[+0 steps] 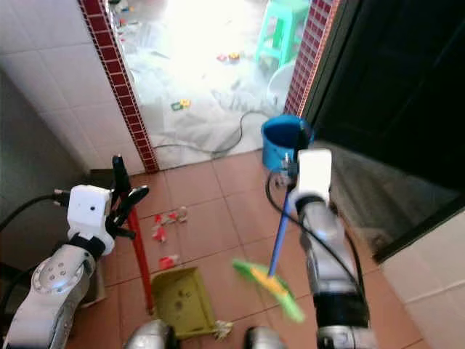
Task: Sweep floor
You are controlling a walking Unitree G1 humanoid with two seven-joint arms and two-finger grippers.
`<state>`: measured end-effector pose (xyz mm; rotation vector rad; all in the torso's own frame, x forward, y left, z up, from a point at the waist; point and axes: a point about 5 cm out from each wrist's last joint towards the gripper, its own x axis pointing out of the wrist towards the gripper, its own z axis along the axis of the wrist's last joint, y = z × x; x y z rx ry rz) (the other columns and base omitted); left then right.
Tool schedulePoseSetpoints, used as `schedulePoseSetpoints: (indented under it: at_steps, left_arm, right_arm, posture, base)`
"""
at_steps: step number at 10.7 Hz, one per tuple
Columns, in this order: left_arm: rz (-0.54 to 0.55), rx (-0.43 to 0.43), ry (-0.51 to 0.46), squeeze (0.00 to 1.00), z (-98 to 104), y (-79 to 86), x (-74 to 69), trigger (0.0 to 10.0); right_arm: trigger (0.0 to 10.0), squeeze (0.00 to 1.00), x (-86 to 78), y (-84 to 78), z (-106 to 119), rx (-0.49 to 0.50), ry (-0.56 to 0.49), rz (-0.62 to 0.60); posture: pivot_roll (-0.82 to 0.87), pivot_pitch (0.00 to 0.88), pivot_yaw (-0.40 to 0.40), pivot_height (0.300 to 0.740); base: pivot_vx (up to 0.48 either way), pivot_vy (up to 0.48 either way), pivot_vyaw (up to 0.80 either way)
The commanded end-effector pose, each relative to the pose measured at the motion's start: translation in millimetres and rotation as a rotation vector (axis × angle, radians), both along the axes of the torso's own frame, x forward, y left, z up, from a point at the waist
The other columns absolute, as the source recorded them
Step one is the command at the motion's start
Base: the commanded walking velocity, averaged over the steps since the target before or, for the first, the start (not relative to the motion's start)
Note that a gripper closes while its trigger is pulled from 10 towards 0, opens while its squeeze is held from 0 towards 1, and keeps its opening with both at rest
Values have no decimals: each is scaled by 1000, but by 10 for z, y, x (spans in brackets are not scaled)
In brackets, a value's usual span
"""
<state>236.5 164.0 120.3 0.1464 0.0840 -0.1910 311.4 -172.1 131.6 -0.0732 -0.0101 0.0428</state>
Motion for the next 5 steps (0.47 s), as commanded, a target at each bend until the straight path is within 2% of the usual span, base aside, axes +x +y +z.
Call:
schedulePoseSetpoints:
  at_steps: [1, 2, 3, 5]
  left_arm:
    - [16, 17, -56, 0, 130, 18, -5, 10000]
    - [36, 18, -51, 0, 82, 44, -8, 10000]
    - [119, -5, -57, 0, 62, 51, 66, 10000]
    - [244, 27, -121, 0, 132, 96, 200, 10000]
  right_arm:
    - [10000, 0, 29, 27, 164, -13, -57, 2]
    - [10000, 0, 28, 28, 123, -10, -43, -2]
    - [10000, 0, 27, 78, 79, 0, -26, 8]
    - [10000, 0, 57, 133, 92, 14, -26, 14]
  posture:
    - [71, 131, 21, 740]
    - [66, 108, 10, 740]
    - [63, 87, 3, 740]
    - [49, 63, -8, 740]
  base:
    - [0, 0, 0]
    - [0, 0, 0]
    - [0, 0, 0]
    - [0, 0, 0]
